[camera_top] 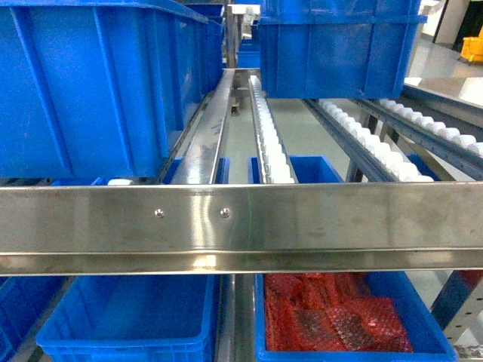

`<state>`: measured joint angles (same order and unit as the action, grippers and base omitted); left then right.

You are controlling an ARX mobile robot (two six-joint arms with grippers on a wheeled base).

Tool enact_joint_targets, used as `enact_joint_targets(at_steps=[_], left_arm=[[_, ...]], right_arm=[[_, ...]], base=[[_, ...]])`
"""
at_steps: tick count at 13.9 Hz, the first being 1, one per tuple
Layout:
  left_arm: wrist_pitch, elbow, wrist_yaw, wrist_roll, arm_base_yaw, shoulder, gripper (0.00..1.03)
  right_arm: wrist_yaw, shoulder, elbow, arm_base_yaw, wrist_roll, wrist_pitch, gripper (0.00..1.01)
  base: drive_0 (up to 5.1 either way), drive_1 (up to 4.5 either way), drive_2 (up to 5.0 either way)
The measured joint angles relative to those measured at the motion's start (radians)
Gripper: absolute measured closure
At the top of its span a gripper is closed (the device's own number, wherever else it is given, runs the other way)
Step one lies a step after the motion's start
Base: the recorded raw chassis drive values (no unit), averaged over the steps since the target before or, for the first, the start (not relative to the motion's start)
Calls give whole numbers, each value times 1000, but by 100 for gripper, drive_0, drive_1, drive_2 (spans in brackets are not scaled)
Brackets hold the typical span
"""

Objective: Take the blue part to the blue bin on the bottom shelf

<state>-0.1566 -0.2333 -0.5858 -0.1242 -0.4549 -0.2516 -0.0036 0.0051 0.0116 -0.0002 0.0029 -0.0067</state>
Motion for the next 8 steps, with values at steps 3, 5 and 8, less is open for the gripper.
enact_joint_targets(at_steps=[3, 5, 8], left_arm=[[0, 0, 2, 0, -2, -1, 60], [0, 0, 2, 0, -2, -1, 60], [0, 0, 2, 0, -2, -1, 60]], right_arm=[[0, 0, 0, 0, 0, 2, 3], [3, 0, 0, 0, 0, 2, 3], [3, 0, 0, 0, 0, 2, 3]], base=[[-506, 239, 239], [-253, 120, 120], [0, 0, 0]])
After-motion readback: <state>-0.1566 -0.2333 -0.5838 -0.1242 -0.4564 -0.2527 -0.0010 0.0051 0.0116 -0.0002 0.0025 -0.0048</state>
